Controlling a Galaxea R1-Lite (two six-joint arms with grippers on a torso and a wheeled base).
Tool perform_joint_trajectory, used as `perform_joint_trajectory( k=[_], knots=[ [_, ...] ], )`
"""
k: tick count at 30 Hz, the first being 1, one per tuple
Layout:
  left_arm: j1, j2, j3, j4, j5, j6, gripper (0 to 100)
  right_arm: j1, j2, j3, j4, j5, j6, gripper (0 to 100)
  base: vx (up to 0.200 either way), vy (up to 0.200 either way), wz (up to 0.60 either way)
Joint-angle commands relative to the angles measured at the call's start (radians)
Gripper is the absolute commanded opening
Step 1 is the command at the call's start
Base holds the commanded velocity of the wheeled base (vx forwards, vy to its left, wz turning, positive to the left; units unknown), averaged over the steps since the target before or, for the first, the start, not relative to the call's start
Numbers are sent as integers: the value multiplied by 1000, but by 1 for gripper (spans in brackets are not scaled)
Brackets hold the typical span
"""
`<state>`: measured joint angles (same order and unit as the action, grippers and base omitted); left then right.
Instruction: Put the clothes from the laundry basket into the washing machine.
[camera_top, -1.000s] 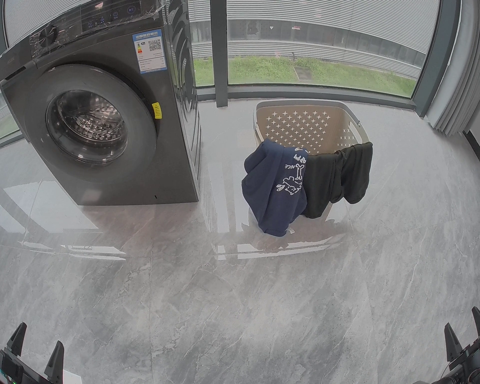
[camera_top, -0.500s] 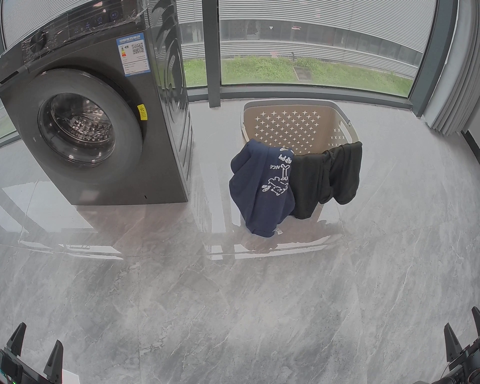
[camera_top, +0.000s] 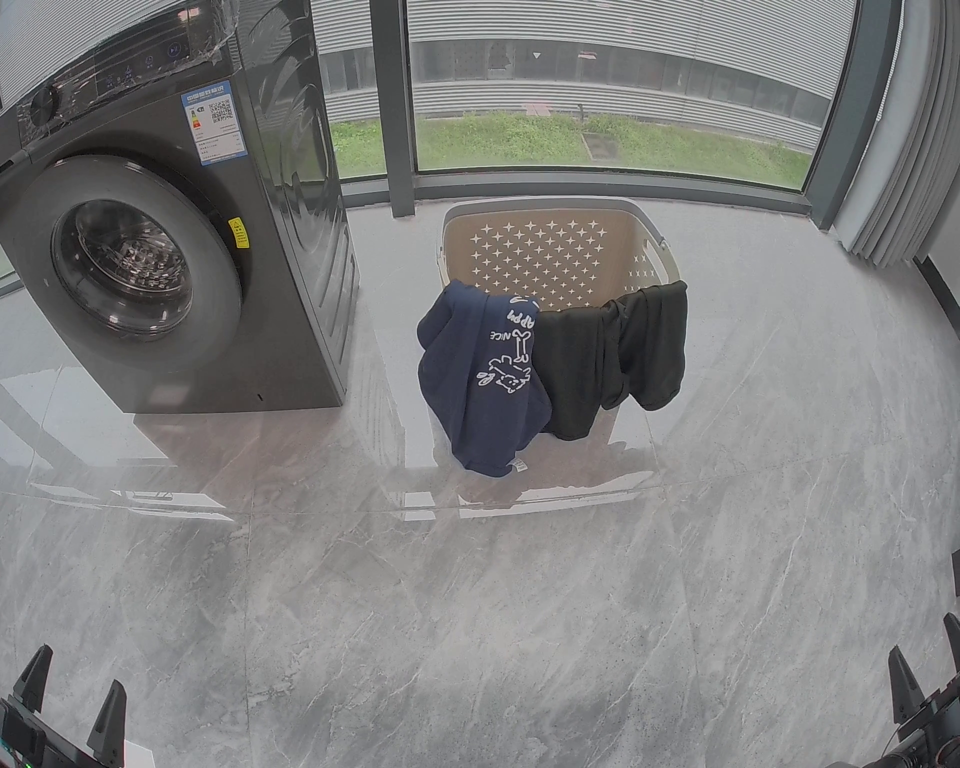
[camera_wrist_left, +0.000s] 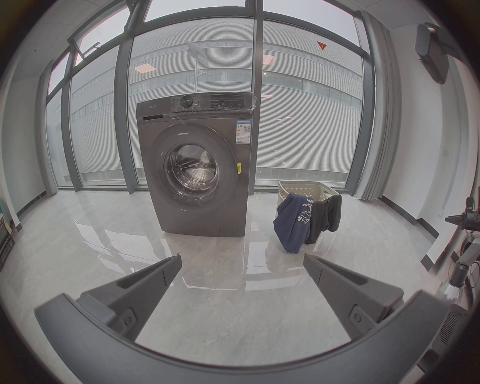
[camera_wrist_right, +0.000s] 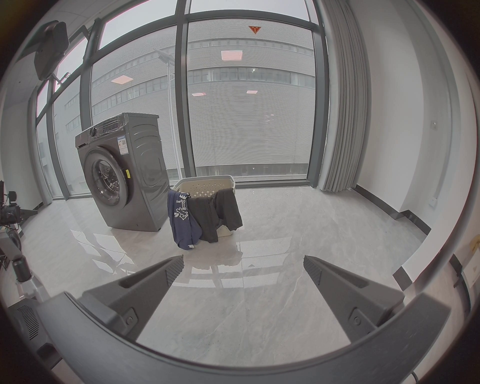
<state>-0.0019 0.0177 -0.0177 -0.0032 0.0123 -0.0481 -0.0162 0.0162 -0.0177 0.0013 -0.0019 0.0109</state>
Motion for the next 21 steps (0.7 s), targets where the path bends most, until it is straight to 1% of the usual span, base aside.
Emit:
perform_joint_trajectory(
  k=[1,2,21],
  knots=[
    [0,-7,16,0,0,-1,100,1,-4,18,0,0,0,100,0,0,0],
    [0,-7,16,0,0,-1,100,1,-4,18,0,0,0,100,0,0,0],
    [0,-7,16,0,1,-3,100,1,-4,18,0,0,0,100,200,0,0]
  ],
)
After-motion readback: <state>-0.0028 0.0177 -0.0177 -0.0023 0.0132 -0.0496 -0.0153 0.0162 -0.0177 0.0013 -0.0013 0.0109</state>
